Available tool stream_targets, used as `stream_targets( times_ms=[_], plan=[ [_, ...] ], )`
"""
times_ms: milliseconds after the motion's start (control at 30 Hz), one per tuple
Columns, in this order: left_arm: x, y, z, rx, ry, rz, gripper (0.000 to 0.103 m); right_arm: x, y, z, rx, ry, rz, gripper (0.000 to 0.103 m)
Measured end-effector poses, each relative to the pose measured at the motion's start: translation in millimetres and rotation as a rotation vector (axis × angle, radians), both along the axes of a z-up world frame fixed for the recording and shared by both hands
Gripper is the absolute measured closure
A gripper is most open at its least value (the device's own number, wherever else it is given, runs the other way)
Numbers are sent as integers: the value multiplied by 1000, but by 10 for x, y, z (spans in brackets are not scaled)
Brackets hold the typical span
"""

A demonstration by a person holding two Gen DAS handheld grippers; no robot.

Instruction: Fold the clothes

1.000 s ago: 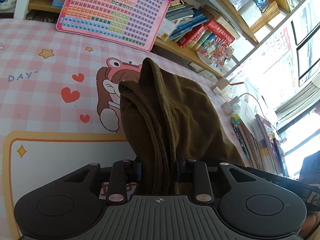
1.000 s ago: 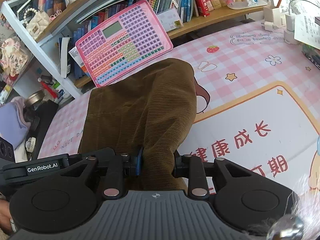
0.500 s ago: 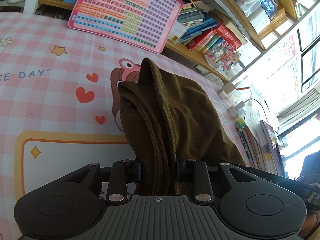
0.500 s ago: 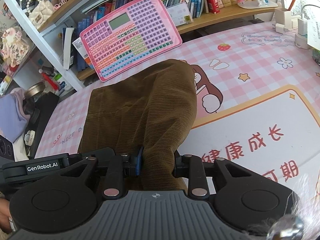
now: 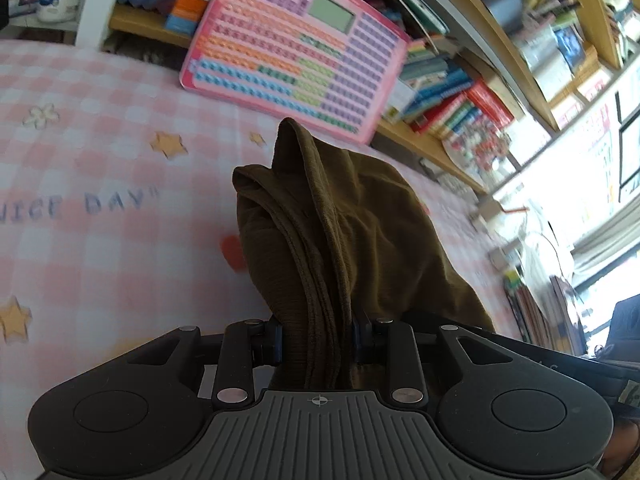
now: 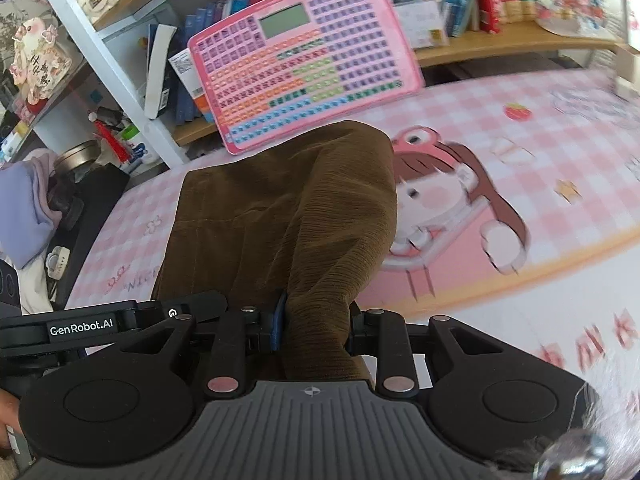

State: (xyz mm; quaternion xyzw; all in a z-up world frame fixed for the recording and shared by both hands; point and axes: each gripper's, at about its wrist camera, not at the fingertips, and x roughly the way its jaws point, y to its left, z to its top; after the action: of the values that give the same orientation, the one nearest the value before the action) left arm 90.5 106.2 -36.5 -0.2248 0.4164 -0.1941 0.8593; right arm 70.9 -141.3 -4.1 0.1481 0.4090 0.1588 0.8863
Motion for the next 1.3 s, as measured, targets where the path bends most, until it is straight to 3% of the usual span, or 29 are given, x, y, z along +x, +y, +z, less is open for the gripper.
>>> stream_targets(
  times_ms=[533, 633, 733, 767, 933, 1133, 1300],
  plan=[
    [1028, 450, -109, 35, -47, 93, 75, 1265, 494, -135, 25, -56, 79, 77],
    [1101, 535, -150, 38, -30, 104, 75, 1393, 548, -201, 52, -43, 88, 77],
    [1167, 614, -270, 35, 16, 122, 71, 1500, 588, -313, 40, 5, 78, 69],
    [1177, 635, -301, 30, 21, 128, 69, 1530, 594, -354, 38, 18, 69, 63],
    [1136, 613, -304, 38, 6, 144, 65, 1546, 512, -440, 104, 41, 25, 58],
    [941, 568, -115, 113, -46, 185, 53, 1423, 426, -265, 42, 4, -24, 43],
    [611, 503, 52, 146, -105, 197, 45, 1168, 269, -104, -4, -54, -57, 38]
  ],
)
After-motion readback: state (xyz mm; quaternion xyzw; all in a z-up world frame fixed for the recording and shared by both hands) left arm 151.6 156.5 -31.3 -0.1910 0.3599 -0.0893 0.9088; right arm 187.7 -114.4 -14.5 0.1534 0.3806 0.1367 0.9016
